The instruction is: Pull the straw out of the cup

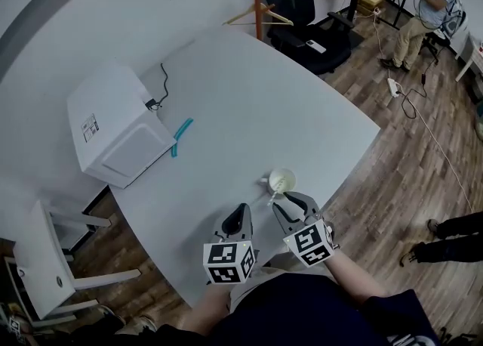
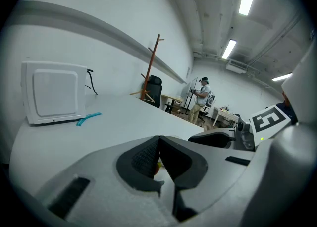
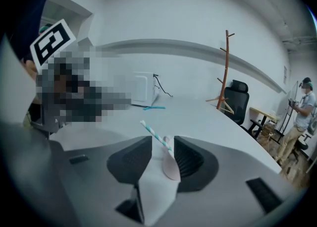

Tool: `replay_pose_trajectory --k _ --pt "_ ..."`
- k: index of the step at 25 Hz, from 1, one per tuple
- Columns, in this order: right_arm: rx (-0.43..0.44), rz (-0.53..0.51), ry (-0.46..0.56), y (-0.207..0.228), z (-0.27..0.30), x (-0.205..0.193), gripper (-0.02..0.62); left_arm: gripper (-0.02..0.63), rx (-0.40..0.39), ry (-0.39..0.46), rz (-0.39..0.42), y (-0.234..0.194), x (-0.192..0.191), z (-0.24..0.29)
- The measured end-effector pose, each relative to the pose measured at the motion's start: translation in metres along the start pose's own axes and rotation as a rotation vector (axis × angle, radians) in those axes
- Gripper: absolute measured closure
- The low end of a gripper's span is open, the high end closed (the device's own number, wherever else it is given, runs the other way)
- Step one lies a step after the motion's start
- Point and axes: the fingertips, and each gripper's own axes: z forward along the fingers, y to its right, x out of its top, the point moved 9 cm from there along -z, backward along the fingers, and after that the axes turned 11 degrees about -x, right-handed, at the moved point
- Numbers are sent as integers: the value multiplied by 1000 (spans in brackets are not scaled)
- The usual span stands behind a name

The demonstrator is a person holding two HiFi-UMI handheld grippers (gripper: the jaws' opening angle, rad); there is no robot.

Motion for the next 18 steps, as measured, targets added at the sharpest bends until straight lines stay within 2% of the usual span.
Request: replay_pose_trajectory --k 9,15,18 --pt "47 -89 -16 2 32 -6 474 594 105 37 -42 -13 2 -4" --pt "78 -130 -20 3 46 -8 476 594 146 62 -61 -14 2 -4" --pt "73 -143 -9 5 50 -8 516 594 155 70 -63 -14 4 -1"
